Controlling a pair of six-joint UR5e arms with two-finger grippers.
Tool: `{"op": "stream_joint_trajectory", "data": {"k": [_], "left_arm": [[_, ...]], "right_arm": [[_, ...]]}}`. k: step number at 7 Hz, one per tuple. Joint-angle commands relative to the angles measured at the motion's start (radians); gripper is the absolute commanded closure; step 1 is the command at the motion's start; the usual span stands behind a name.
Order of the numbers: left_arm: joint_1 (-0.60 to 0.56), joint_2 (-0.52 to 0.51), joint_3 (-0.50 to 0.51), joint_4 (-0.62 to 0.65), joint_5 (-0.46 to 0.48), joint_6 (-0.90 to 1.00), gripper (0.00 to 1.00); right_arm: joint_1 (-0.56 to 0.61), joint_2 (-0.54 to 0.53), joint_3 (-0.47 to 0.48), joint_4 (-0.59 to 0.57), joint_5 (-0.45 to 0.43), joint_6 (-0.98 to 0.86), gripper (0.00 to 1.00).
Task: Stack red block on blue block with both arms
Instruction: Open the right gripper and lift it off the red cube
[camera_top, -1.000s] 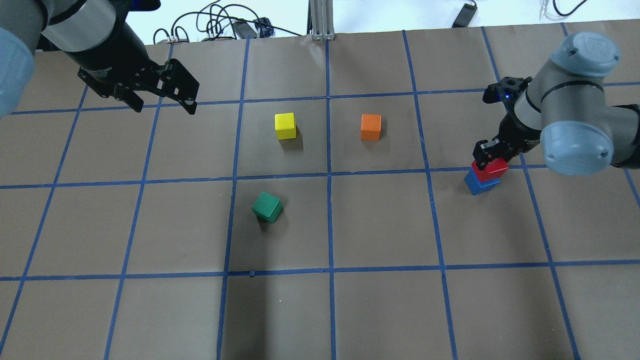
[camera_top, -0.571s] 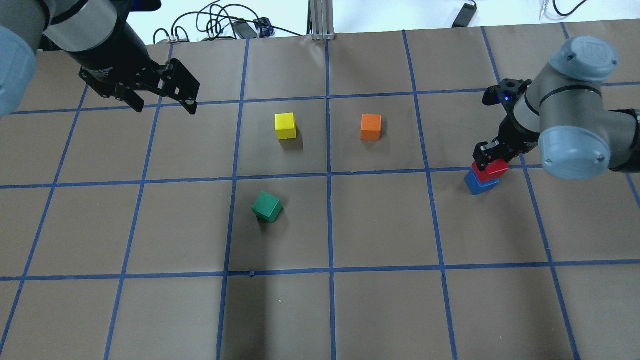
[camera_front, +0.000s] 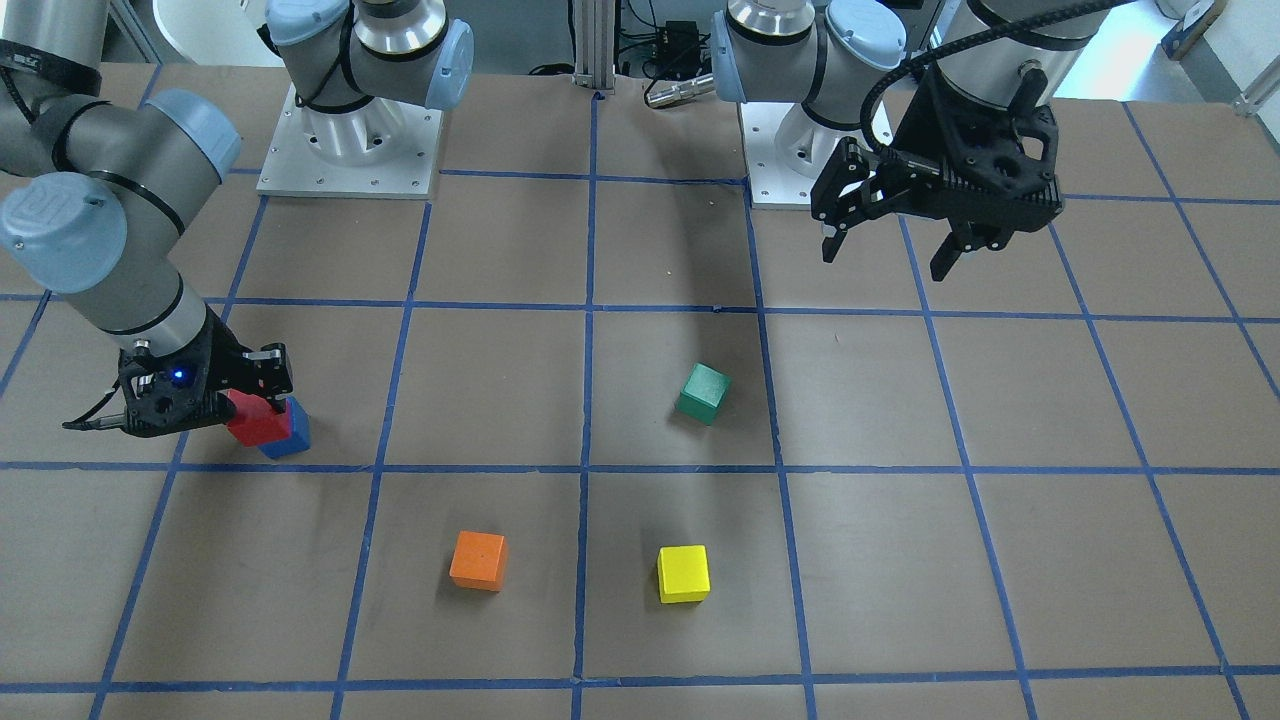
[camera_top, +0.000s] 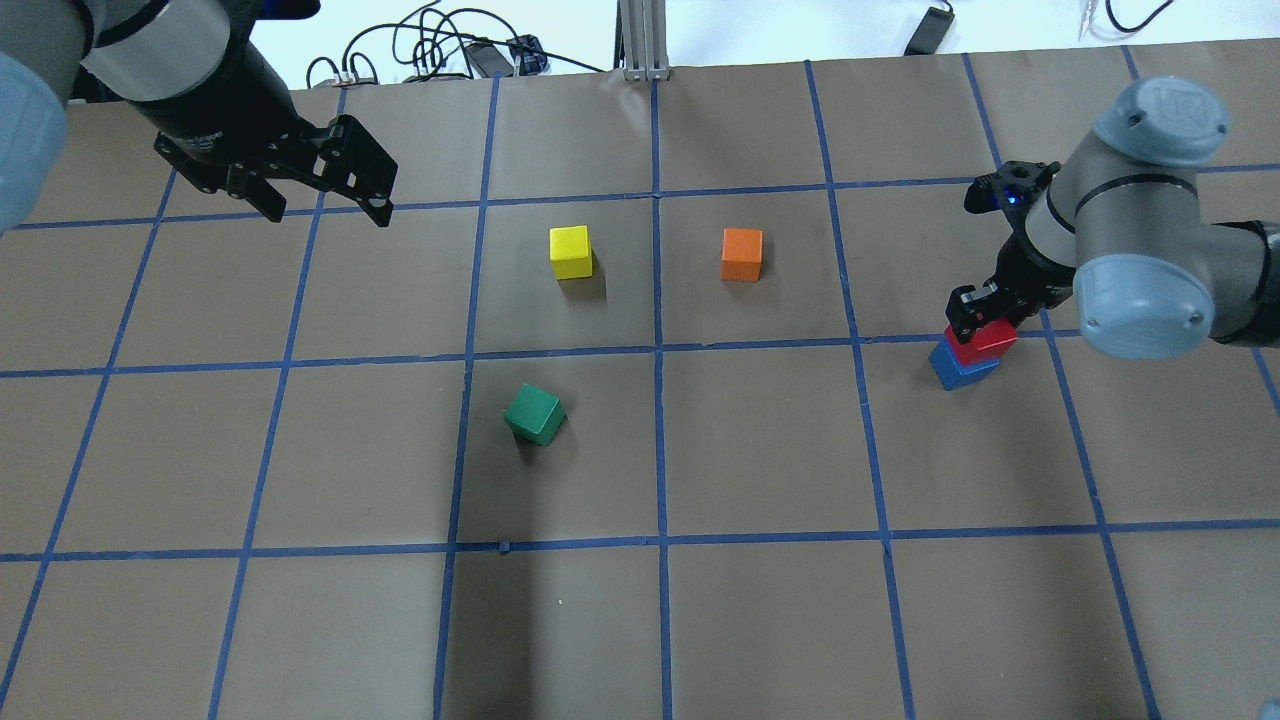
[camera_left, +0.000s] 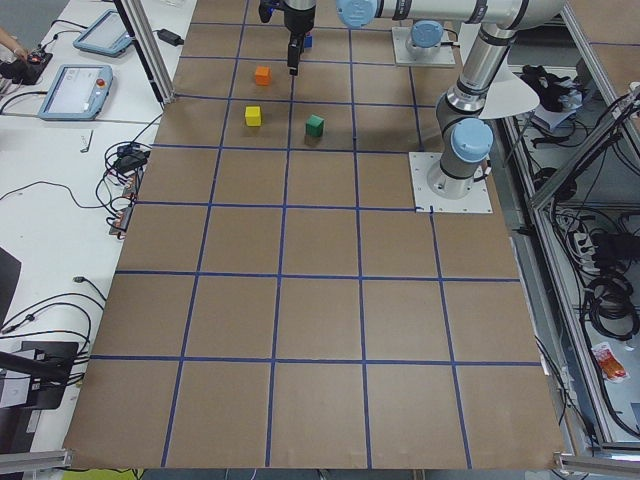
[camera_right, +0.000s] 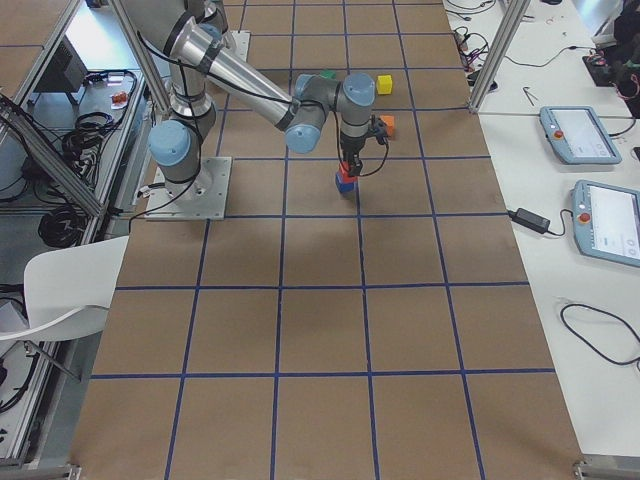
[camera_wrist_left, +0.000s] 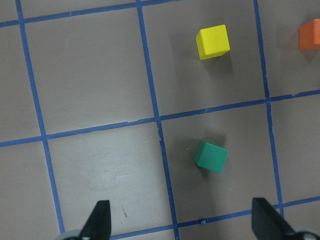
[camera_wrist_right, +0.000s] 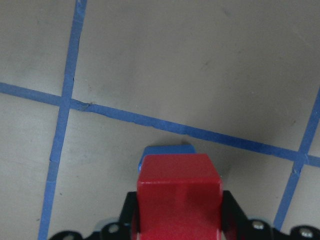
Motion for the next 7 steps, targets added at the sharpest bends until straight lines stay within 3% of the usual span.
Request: {"op": "stream_joint_trajectory", "data": {"k": [1, 2, 3, 7], "left_arm": [[0.0, 0.003, 0.001, 0.0, 0.0, 0.002, 0.0], [0.0, 0.002, 0.004, 0.0, 0.003, 0.011, 0.0], [0.0, 0.0, -0.005, 0.002, 0.003, 0.011, 0.0], [0.0, -0.008, 0.002, 0.009, 0.0, 0.009, 0.0]], "right_arm": [[0.0, 0.0, -0.001, 0.0, -0.002, 0.007, 0.06], [0.0, -0.009, -0.008, 0.006, -0.014, 0.01, 0.0], [0.003, -0.012, -0.043, 0.026, -0.038, 0.014, 0.0], [0.05, -0.023, -0.339, 0.401, -0.028, 0.195, 0.0]]}}
